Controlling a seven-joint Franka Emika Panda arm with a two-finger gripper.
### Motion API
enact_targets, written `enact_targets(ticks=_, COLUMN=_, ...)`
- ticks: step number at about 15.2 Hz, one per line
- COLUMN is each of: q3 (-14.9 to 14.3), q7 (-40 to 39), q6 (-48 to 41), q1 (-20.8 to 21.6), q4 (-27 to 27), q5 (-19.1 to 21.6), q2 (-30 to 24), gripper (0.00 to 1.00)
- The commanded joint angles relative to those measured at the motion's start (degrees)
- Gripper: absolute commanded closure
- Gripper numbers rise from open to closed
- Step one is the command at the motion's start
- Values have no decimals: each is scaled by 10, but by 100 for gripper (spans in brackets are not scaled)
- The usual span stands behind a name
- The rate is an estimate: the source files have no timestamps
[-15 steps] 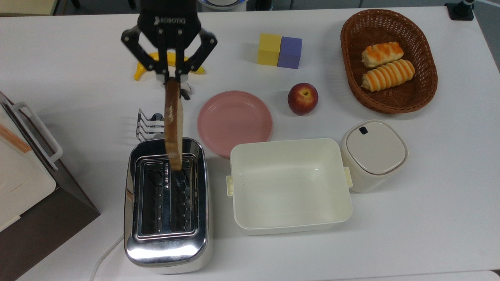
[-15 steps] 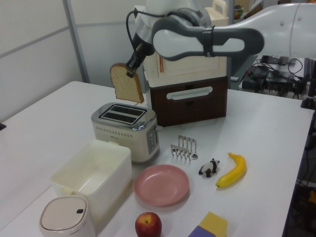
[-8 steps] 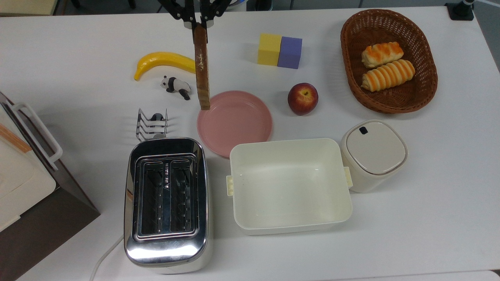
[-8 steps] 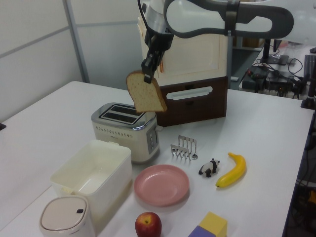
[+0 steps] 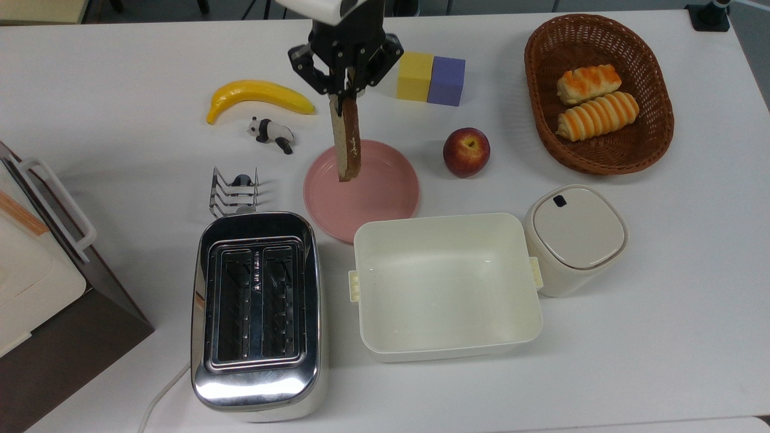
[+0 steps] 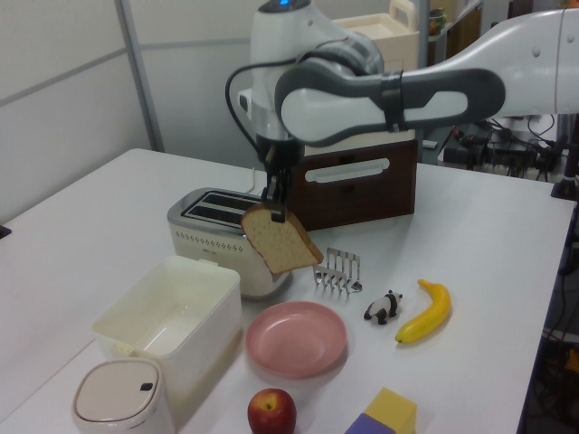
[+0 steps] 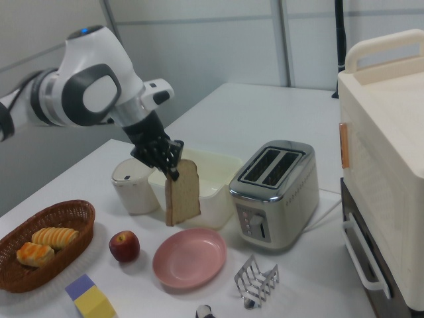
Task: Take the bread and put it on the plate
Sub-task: 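Carry the toast over the pink plate and lower it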
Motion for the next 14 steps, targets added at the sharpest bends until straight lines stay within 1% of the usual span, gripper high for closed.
enact_targets(ticks=1, q3=-3, q7=-11, q6=9, q1=2, q4=-24, q5=-30, q2=7, gripper=100)
enact_targets(ticks=3, q3=-3, q7=-13, q6=7, q1=3, q4=-32, q5=-39, q2=7, gripper=100)
enact_targets(ticks=4, q3=-3, q7=-12, q6=7, q1=4, q4=-37, q5=-54, q2=8, gripper=100)
enact_targets(ticks=6, q3=-3, q7=-12, q6=8, q1=14, q4=-40, q5=-65, q2=19, gripper=100)
enact_targets(ticks=7, q3=-3, q7=-12, q6=9, q1=16, q4=-41, q5=-82, q2=21, gripper=100)
enact_targets(ticks=8, q3=-3, q7=-12, q6=10, q1=16, q4=-41, q5=-91, q2=24, gripper=100)
enact_targets(ticks=11, q3=-3, q7=-11, q6=11, q1=23, q4=-39, q5=-99, q2=31, gripper=100)
enact_targets(ticks=14, q3=-3, q7=-7, q6=18, q1=34, q4=-40, q5=-119, q2=42, gripper=100)
